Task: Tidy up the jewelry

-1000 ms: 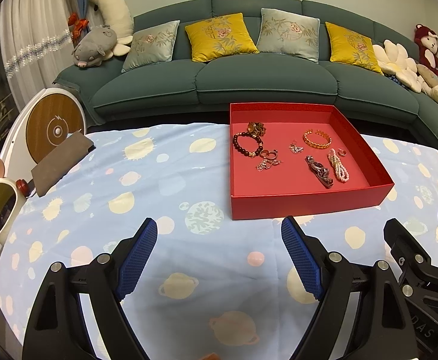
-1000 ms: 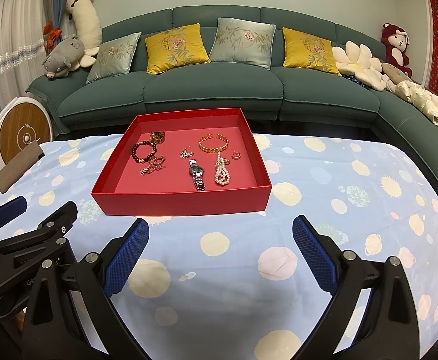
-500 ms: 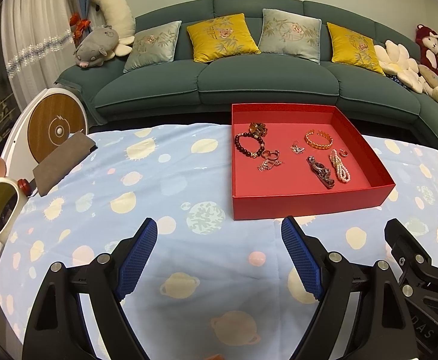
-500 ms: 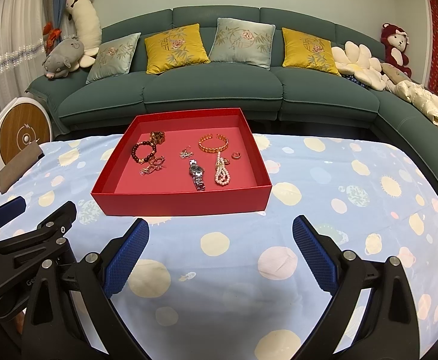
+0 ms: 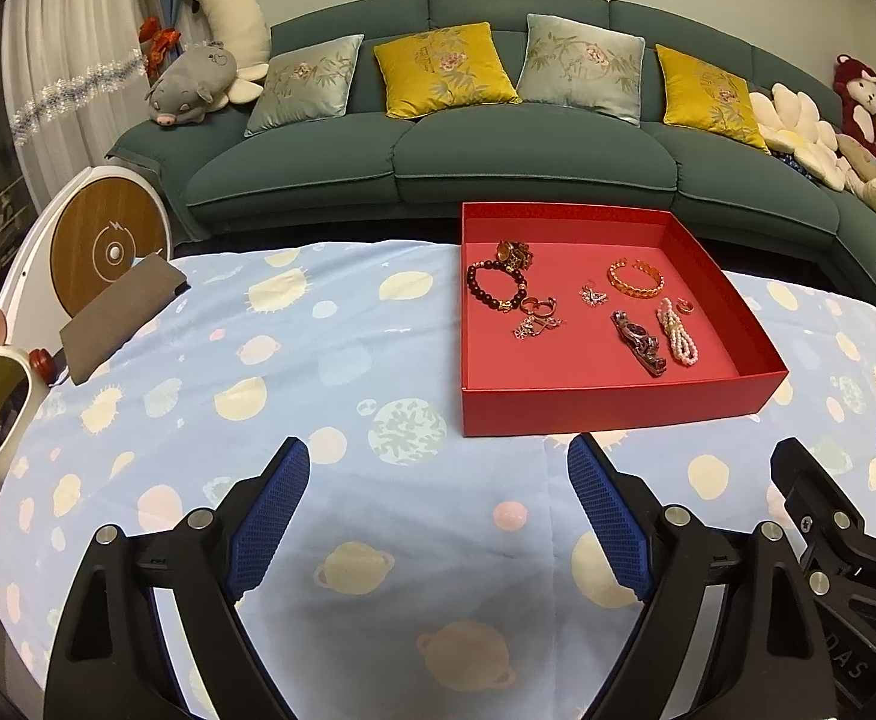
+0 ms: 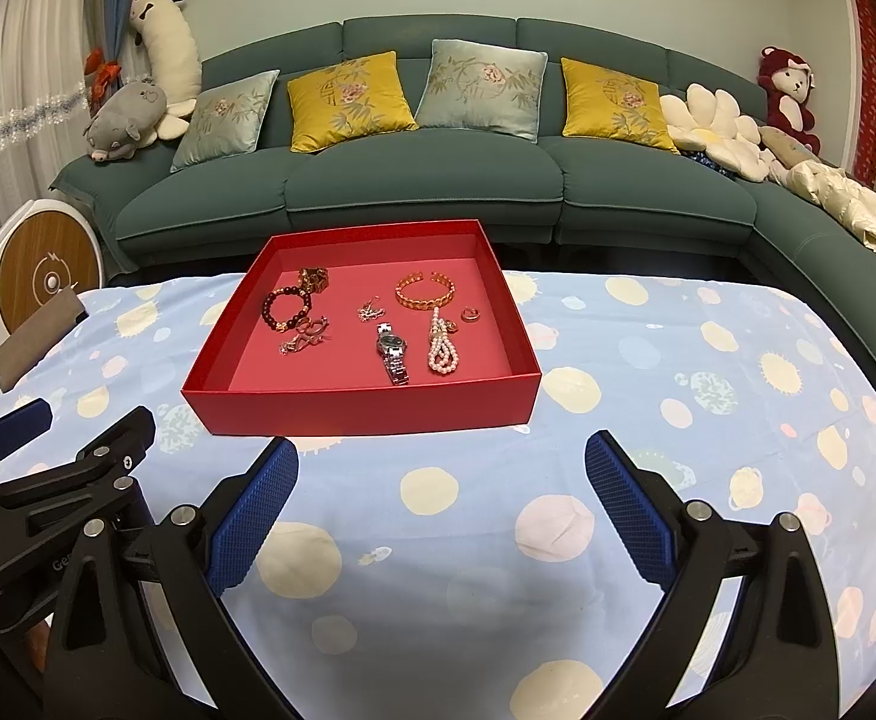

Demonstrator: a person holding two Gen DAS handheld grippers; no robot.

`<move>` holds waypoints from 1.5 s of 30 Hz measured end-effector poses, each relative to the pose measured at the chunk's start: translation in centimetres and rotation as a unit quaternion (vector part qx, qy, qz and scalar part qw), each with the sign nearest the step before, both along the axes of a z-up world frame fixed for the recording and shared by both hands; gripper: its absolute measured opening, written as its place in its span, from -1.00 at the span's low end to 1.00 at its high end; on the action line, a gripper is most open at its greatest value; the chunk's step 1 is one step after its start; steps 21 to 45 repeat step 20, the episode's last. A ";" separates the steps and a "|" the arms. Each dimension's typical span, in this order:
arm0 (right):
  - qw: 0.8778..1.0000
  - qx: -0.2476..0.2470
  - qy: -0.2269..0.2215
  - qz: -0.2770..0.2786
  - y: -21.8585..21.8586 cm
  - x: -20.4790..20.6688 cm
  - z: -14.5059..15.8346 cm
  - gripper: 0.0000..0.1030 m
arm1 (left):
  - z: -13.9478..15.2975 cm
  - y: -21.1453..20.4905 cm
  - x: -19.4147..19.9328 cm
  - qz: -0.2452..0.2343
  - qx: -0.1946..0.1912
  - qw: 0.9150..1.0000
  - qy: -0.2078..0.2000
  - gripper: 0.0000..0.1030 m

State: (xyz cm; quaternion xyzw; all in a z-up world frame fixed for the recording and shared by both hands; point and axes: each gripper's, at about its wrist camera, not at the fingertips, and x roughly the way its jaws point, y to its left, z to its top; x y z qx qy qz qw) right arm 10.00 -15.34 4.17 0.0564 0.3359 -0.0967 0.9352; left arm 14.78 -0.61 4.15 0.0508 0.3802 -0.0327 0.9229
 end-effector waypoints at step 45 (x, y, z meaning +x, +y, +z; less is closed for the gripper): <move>1.000 0.001 -0.004 -0.004 0.2 -0.2 -0.2 0.83 | -0.2 -0.2 -0.1 0.003 0.011 1.000 -0.012 0.66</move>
